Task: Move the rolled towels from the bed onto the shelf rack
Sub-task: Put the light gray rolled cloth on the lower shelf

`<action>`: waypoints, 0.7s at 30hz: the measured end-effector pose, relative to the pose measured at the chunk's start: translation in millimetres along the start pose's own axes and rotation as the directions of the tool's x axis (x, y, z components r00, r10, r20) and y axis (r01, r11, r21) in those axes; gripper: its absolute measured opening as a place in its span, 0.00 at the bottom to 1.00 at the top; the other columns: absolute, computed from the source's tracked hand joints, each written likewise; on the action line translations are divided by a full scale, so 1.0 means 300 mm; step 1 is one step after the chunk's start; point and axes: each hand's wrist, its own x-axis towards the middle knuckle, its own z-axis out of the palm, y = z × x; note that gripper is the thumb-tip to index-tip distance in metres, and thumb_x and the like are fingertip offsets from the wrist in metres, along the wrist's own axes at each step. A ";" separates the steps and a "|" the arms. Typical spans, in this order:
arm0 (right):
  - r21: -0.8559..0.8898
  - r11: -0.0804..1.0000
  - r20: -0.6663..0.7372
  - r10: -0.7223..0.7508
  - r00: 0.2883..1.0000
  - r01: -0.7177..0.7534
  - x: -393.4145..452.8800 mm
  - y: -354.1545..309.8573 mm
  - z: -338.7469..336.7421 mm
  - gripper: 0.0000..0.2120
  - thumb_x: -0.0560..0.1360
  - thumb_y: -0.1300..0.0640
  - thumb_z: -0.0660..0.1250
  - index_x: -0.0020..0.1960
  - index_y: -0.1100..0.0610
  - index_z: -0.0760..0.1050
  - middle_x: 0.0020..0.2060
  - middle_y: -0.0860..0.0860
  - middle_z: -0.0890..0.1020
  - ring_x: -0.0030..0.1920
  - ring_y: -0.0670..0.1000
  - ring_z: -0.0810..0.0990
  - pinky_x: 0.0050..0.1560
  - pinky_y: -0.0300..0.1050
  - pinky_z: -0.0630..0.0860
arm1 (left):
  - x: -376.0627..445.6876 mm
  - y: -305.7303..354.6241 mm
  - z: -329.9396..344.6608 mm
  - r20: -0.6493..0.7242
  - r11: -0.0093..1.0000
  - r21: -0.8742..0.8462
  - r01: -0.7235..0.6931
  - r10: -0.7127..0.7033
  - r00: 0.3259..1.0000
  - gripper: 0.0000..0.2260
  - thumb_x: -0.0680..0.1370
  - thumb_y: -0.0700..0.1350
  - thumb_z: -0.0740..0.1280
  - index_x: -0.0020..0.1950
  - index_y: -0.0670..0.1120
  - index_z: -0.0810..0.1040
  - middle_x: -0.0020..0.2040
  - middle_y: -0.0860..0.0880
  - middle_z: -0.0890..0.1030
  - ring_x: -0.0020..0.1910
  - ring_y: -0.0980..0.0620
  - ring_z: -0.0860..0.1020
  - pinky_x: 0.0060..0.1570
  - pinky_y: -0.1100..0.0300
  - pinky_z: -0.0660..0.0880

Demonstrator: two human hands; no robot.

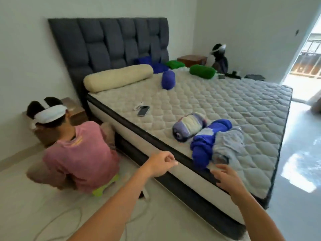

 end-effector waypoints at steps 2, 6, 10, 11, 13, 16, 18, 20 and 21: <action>0.015 0.999 -0.050 0.047 0.998 -0.046 0.069 0.035 -0.098 0.16 0.74 0.60 0.69 0.61 0.59 0.72 0.47 0.56 0.79 0.48 0.55 0.77 0.48 0.49 0.73 | 0.148 0.070 0.113 0.101 1.000 -0.014 -0.003 0.005 0.995 0.15 0.75 0.51 0.68 0.56 0.43 0.79 0.49 0.44 0.82 0.49 0.46 0.80 0.46 0.59 0.75; 0.063 0.991 -0.137 0.123 0.983 -0.115 0.187 0.066 -0.256 0.12 0.76 0.58 0.68 0.58 0.57 0.73 0.44 0.51 0.79 0.49 0.54 0.77 0.52 0.51 0.75 | 0.384 0.171 0.279 0.228 0.999 -0.041 0.031 -0.021 0.973 0.15 0.74 0.52 0.70 0.55 0.44 0.79 0.51 0.41 0.83 0.52 0.44 0.80 0.53 0.56 0.75; 0.172 0.954 -0.169 0.275 0.947 -0.246 0.318 0.089 -0.318 0.11 0.76 0.58 0.68 0.57 0.58 0.74 0.46 0.54 0.79 0.51 0.55 0.77 0.59 0.56 0.75 | 0.574 0.201 0.387 0.331 0.983 -0.142 0.118 -0.065 0.941 0.18 0.75 0.51 0.69 0.61 0.43 0.76 0.46 0.49 0.77 0.44 0.51 0.77 0.46 0.58 0.76; 0.195 0.944 -0.176 0.302 0.937 -0.267 0.356 0.093 -0.318 0.11 0.76 0.58 0.68 0.57 0.58 0.74 0.47 0.54 0.79 0.51 0.55 0.77 0.59 0.56 0.75 | 0.625 0.204 0.403 0.355 0.970 -0.177 0.167 -0.096 0.930 0.18 0.76 0.50 0.68 0.62 0.43 0.74 0.46 0.50 0.76 0.43 0.52 0.76 0.41 0.60 0.74; 0.238 0.929 -0.196 0.331 0.923 -0.283 0.429 0.093 -0.312 0.12 0.76 0.58 0.68 0.58 0.58 0.73 0.50 0.56 0.79 0.53 0.55 0.78 0.56 0.54 0.75 | 0.730 0.213 0.422 0.407 0.930 -0.244 0.274 -0.158 0.899 0.18 0.77 0.49 0.67 0.64 0.44 0.71 0.50 0.48 0.76 0.45 0.51 0.75 0.41 0.60 0.72; 0.279 0.923 -0.232 0.333 0.914 -0.265 0.550 0.044 -0.320 0.12 0.76 0.59 0.68 0.59 0.58 0.73 0.53 0.57 0.78 0.55 0.55 0.78 0.54 0.53 0.75 | 0.908 0.223 0.425 0.428 0.863 -0.353 0.362 -0.195 0.883 0.20 0.76 0.51 0.68 0.65 0.45 0.71 0.59 0.47 0.77 0.50 0.50 0.75 0.46 0.57 0.72; 0.301 0.924 -0.268 0.321 0.908 -0.237 0.626 0.009 -0.339 0.11 0.76 0.60 0.67 0.57 0.58 0.74 0.51 0.56 0.79 0.54 0.54 0.78 0.54 0.52 0.76 | 1.017 0.242 0.418 0.437 0.851 -0.370 0.372 -0.194 0.878 0.20 0.75 0.52 0.68 0.64 0.46 0.72 0.60 0.48 0.76 0.54 0.49 0.75 0.49 0.55 0.72; 0.336 0.915 -0.281 0.323 0.903 -0.223 0.697 -0.012 -0.369 0.06 0.76 0.60 0.67 0.53 0.56 0.75 0.50 0.56 0.79 0.54 0.54 0.78 0.55 0.51 0.75 | 1.115 0.260 0.425 0.462 0.850 -0.349 0.394 -0.210 0.862 0.17 0.75 0.52 0.68 0.60 0.46 0.73 0.56 0.49 0.76 0.56 0.48 0.74 0.53 0.52 0.71; 0.353 0.910 -0.285 0.326 0.902 -0.217 0.733 -0.016 -0.383 0.06 0.76 0.60 0.67 0.53 0.56 0.75 0.50 0.55 0.79 0.53 0.54 0.77 0.55 0.52 0.75 | 1.155 0.275 0.429 0.474 0.848 -0.334 0.411 -0.226 0.851 0.15 0.75 0.52 0.68 0.57 0.46 0.73 0.52 0.49 0.75 0.54 0.48 0.73 0.53 0.51 0.71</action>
